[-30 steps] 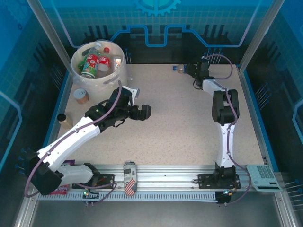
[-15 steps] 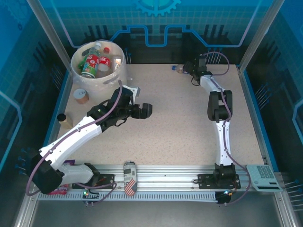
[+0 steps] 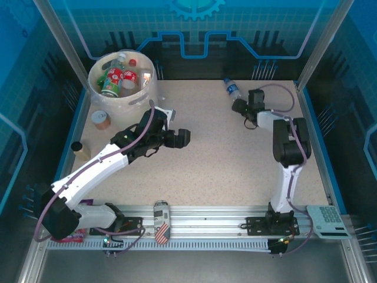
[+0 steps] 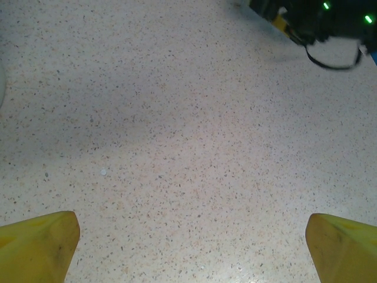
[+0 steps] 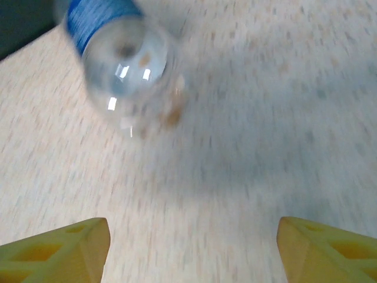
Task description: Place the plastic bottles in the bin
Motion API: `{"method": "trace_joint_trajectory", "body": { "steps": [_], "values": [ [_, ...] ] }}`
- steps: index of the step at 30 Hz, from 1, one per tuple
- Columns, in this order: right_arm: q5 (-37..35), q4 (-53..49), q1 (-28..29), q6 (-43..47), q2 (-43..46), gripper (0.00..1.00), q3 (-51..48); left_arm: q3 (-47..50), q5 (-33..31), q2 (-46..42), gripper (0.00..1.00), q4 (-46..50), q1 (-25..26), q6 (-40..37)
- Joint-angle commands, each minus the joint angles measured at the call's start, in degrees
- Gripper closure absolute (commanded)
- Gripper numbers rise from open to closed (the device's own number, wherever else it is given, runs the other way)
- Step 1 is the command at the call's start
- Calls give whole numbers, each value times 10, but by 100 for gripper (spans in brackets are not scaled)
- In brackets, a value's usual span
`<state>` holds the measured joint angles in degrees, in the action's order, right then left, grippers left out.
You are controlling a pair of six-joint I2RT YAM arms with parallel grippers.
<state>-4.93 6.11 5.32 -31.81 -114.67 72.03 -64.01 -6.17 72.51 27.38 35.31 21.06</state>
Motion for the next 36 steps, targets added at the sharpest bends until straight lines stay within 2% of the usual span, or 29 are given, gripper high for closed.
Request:
{"method": "trace_joint_trajectory", "body": {
  "steps": [1,5,11,17,22,28,36],
  "values": [
    [-4,-1,32,75,106,22,-42,-13,1,8,1,-18,-2,-1],
    [-39,-97,29,165,110,16,5,-13,5,7,1,-19,-7,-1],
    [-61,-182,25,221,12,2,132,-8,18,2,1,-28,-10,6],
    [-59,-219,22,203,-92,1,257,4,15,-15,1,-29,-11,9],
    [-70,-299,26,181,-170,1,385,10,20,-17,1,-35,-13,14],
    [-35,-443,12,164,-290,2,582,16,23,-23,1,-40,-13,19],
    [-2,-472,4,148,-349,8,670,21,21,-32,1,-42,-14,22]
  ]
}}
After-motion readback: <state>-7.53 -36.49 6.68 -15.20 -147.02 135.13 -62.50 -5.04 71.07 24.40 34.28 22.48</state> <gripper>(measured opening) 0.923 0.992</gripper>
